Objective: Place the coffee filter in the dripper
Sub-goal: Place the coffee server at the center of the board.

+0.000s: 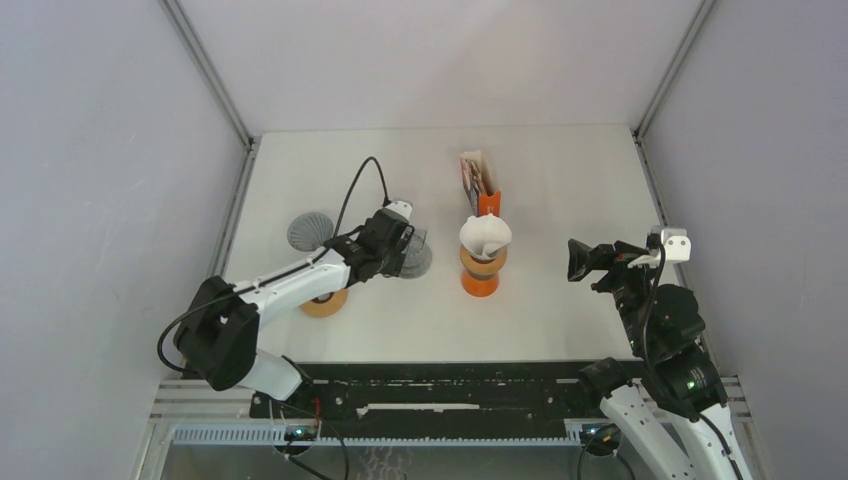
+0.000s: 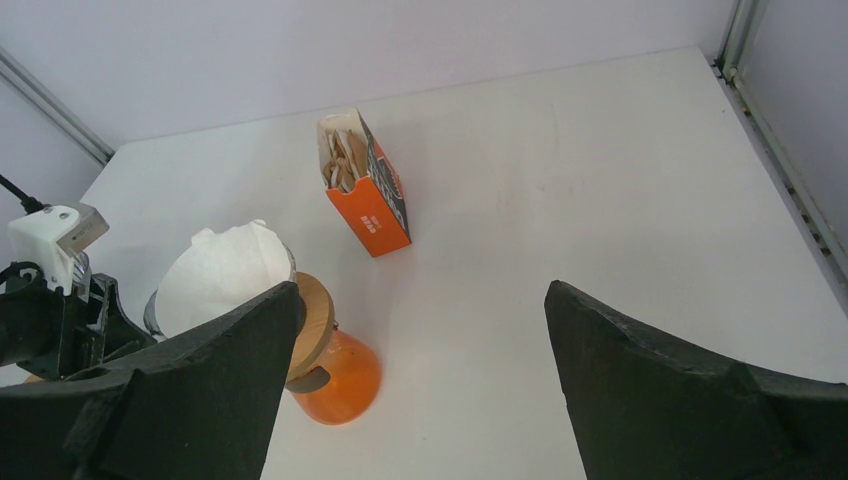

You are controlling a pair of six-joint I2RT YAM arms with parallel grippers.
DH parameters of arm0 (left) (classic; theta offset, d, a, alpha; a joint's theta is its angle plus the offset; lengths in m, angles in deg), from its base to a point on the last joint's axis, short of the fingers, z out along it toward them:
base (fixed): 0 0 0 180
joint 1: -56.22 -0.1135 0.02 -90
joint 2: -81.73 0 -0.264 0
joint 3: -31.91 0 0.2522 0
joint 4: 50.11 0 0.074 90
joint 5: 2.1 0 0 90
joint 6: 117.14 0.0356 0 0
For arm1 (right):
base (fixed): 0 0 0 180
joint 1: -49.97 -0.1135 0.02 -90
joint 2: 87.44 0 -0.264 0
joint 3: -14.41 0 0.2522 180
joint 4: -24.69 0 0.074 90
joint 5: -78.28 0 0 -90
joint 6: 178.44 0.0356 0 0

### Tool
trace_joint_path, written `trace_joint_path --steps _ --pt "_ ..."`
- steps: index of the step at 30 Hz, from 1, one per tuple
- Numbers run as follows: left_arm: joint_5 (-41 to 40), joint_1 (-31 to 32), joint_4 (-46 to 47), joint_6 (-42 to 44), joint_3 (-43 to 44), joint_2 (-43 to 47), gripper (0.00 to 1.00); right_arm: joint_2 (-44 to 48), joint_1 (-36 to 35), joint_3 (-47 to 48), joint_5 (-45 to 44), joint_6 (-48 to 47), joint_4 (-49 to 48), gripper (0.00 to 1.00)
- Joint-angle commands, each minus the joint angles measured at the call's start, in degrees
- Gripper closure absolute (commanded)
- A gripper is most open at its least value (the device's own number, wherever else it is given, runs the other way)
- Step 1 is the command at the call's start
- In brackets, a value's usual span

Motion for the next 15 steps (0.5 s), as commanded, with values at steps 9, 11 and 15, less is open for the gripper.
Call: trace_joint_path --steps 9,11,15 --pt "-8.9 -2.3 -3.5 -5.8 -0.9 3.7 0.34 -0.3 0.3 0.0 0.6 0.4 -2.0 0.0" --pt "-9.0 -2.9 -3.9 -6.6 -0.8 3.9 0.33 -0.4 0.4 -0.1 0.7 0.4 -2.0 0.0" --pt "-9.2 -4.2 -4.6 -8.4 -0.4 3.9 0.32 -0.3 0.3 -0.1 0.8 0.4 -1.9 0.0"
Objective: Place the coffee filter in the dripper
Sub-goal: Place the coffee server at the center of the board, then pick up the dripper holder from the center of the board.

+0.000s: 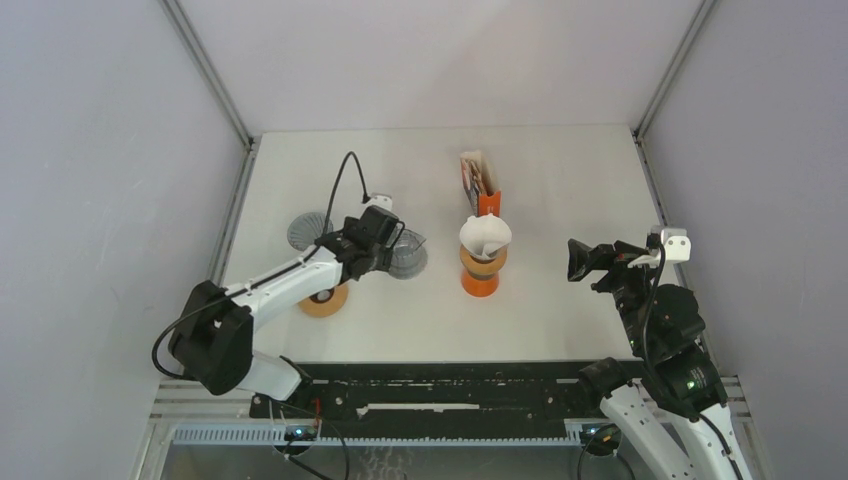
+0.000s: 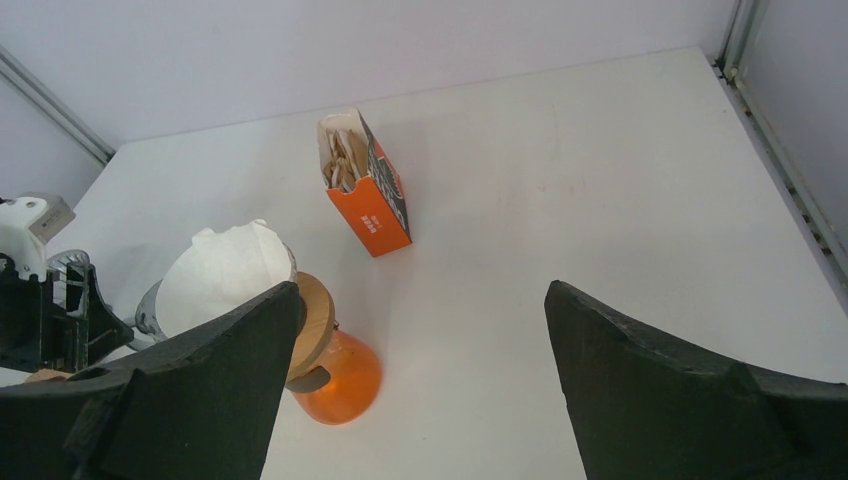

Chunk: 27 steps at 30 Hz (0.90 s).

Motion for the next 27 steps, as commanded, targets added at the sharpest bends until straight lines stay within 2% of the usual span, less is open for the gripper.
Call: trace_joint_path --steps 1,8,17,22,27 --pt "-1.7 -1.4 -0.3 -3.5 -0.3 2.4 0.32 -0.4 0.3 -0.1 0.7 0.5 -1.9 0.0" --pt "1.0 -1.6 0.7 -3.9 -1.6 5.5 0.3 -0.3 0.4 0.0 0.9 0.4 -1.9 0.0" --pt "3.4 -2.6 -0.8 -9.4 -6.3 16.1 0.25 0.0 0.3 0.0 1.2 0.3 -1.9 0.0" --pt "7.2 -6.9 2.0 -14.0 -13.9 24.7 0.21 0.1 0.4 -0.1 1.9 0.5 -1.9 0.0" --pt "13.4 -15.2 5.3 -20.5 -22.9 34.0 0.2 0.2 0.2 -0.1 2.7 0.5 -2.0 0.0"
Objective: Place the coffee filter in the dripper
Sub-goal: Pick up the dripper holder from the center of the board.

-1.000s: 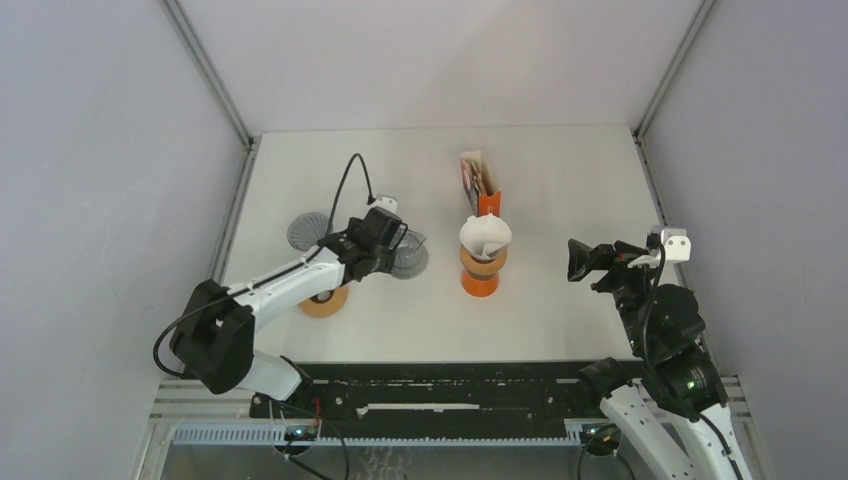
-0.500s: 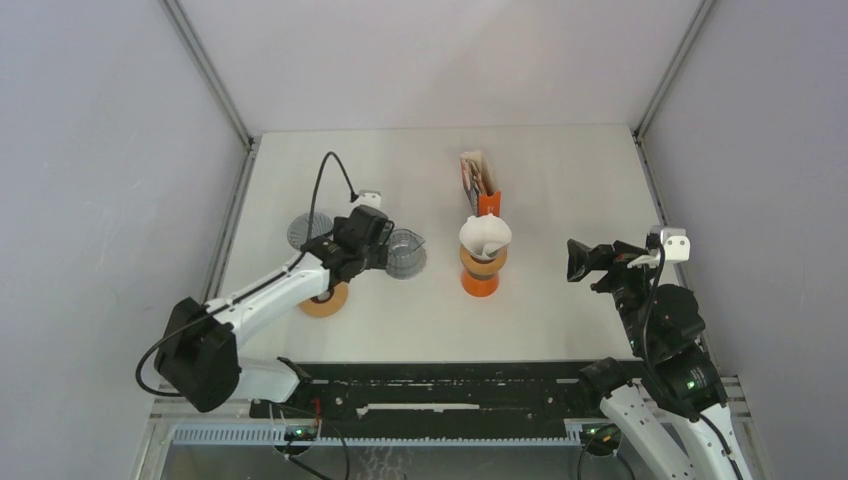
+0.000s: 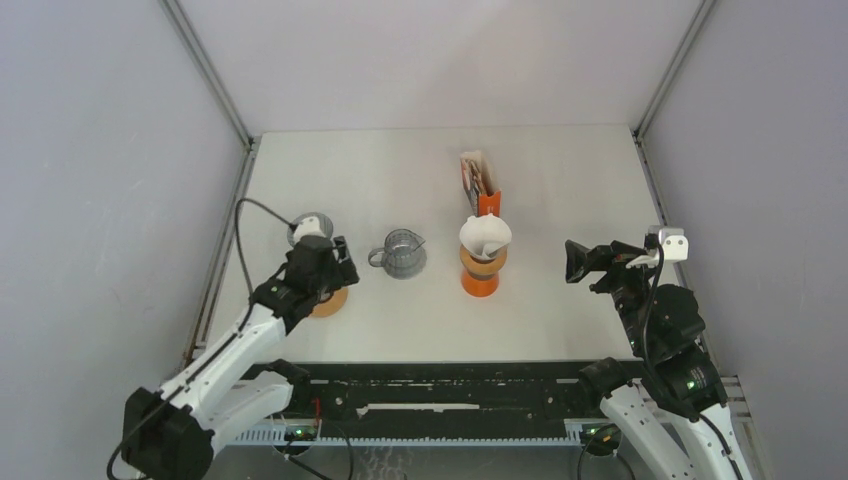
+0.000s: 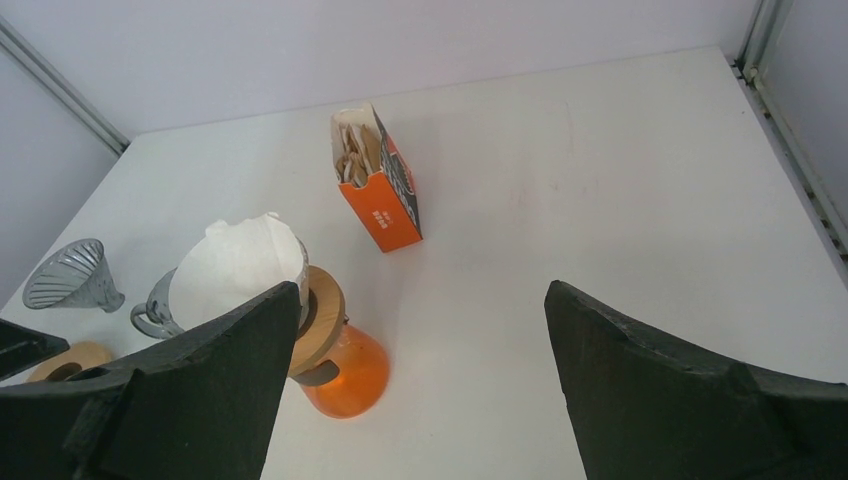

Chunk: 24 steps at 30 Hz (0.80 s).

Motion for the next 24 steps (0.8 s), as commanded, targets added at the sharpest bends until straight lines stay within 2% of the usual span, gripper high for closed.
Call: trace_joint_path --steps 1,10,14,19,24 --pt "6.4 -6.4 4.2 -7.3 -7.0 7.5 0.2 0.2 0.1 -0.1 1.2 0.5 -2.0 0.0" --pt "11.0 -16.2 5.8 -15.9 -15.8 17.8 0.18 0.8 -1.8 -0.1 0.9 -0.1 -2.1 0.0" --pt "13.8 -23.3 5.9 -20.0 -19.4 20.6 0.18 1.4 -2.7 -0.1 0.5 -0.4 -2.0 0.0" --pt "14.4 -31.0 2.6 -24.0 -22.4 25.9 0.18 2.4 -4.3 -0.1 -0.6 -0.7 -1.8 0.0" --pt "14.2 -35.8 0.2 -26.3 -24.9 31.0 0.18 4.1 -5.4 -0.7 -0.8 -1.0 -2.3 0.0"
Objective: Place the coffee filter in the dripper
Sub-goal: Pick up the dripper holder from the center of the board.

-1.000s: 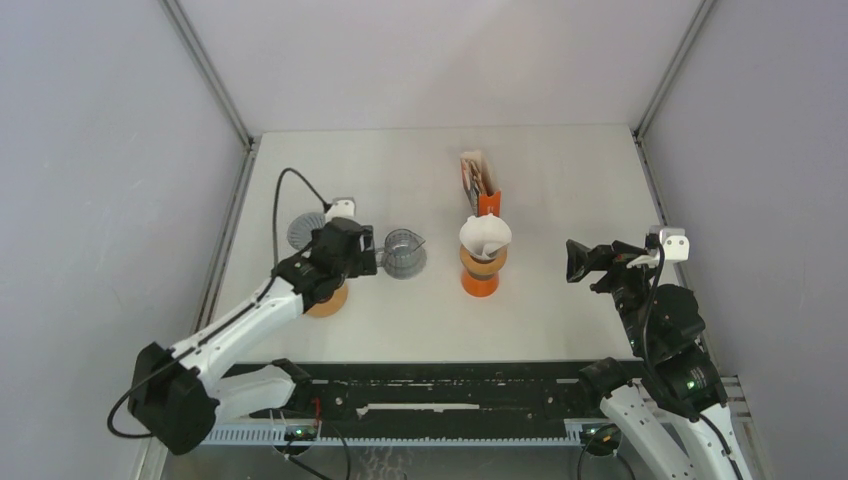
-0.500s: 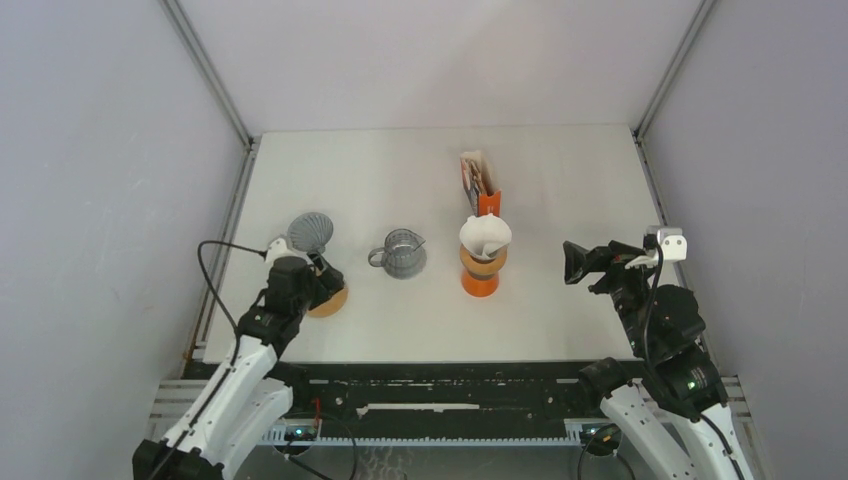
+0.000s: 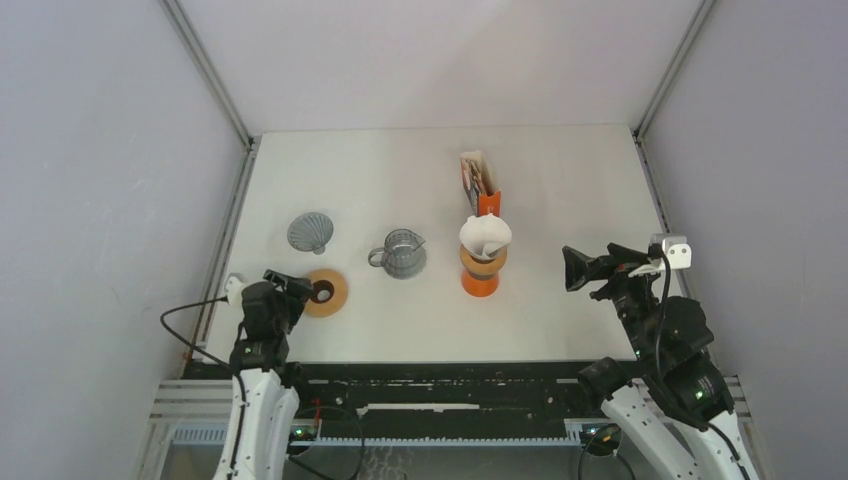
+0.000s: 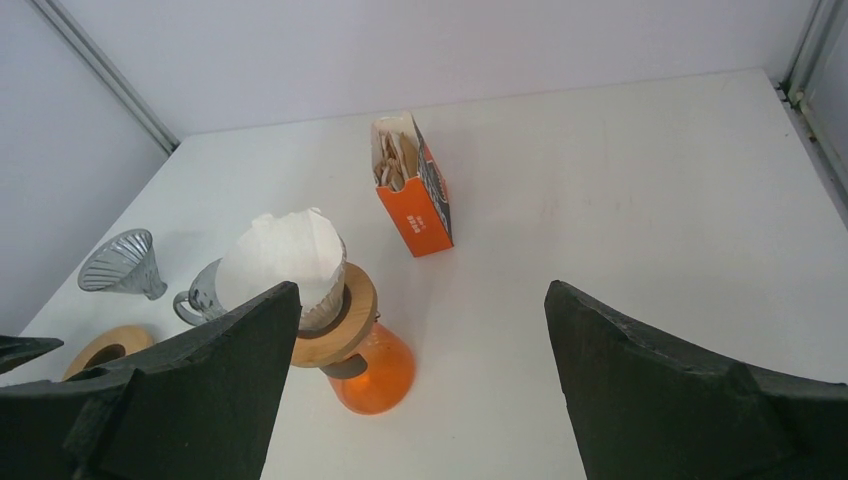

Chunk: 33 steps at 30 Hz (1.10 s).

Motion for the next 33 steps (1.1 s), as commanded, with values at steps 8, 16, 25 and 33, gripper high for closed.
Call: trace_joint_path --steps 8,16,25,33 --pt "7.8 -7.0 3.8 -4.4 -5.7 -1.7 0.19 2.3 -1.9 -1.0 -0.3 -1.1 -2.7 0.0" --pt "14.1 -7.0 13.9 -5.0 -8.1 -8.1 0.24 2.5 -2.1 -1.0 -0.4 -1.1 -2.7 0.0" --pt "18.4 -7.0 21.3 -4.7 -10.1 -10.7 0.44 2.0 -2.1 -1.0 -0.4 -1.1 -2.9 0.0" --pt "20.8 -7.0 22.5 -5.1 -11.2 -7.3 0.67 1.7 -2.1 -1.0 -0.3 -1.1 -2.9 0.0"
